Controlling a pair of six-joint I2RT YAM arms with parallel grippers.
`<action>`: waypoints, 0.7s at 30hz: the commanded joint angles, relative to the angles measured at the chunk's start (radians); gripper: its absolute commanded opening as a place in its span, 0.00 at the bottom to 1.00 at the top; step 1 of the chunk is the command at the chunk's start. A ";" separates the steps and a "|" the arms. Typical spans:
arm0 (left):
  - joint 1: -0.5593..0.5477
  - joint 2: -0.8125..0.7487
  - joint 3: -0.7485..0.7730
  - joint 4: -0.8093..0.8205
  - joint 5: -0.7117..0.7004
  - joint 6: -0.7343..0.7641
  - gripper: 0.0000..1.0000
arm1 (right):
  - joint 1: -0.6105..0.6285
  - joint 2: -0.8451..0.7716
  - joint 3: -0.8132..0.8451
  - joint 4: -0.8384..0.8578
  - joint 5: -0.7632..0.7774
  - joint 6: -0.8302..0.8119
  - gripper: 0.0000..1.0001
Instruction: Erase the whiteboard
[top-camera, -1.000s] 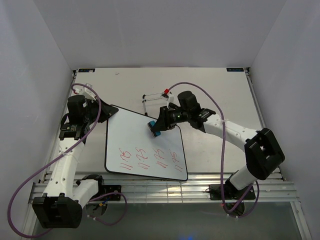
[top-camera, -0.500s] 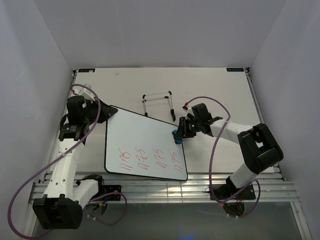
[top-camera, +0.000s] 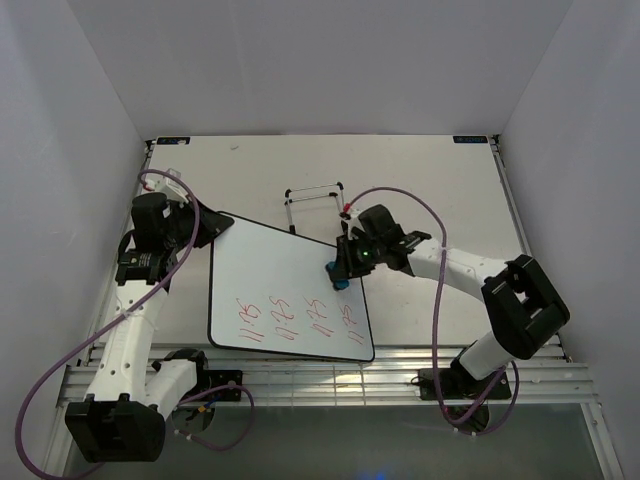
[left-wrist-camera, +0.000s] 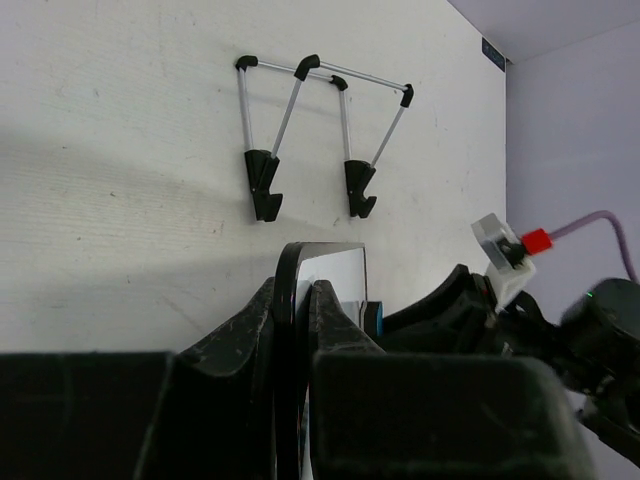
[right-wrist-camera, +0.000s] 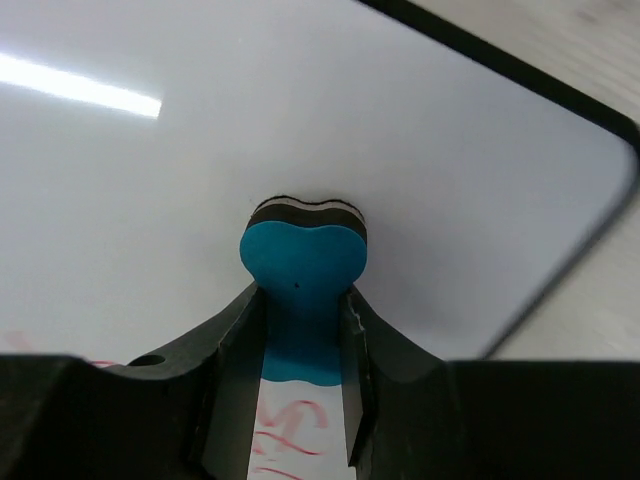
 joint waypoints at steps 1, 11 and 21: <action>-0.015 0.000 -0.033 -0.027 -0.135 0.188 0.00 | 0.225 -0.006 0.177 0.071 -0.100 0.080 0.14; -0.015 0.002 -0.036 -0.037 -0.162 0.174 0.00 | 0.586 0.179 0.645 -0.048 0.106 0.142 0.13; -0.015 0.032 -0.028 -0.049 -0.206 0.159 0.00 | 0.585 -0.024 0.307 -0.163 0.374 0.174 0.14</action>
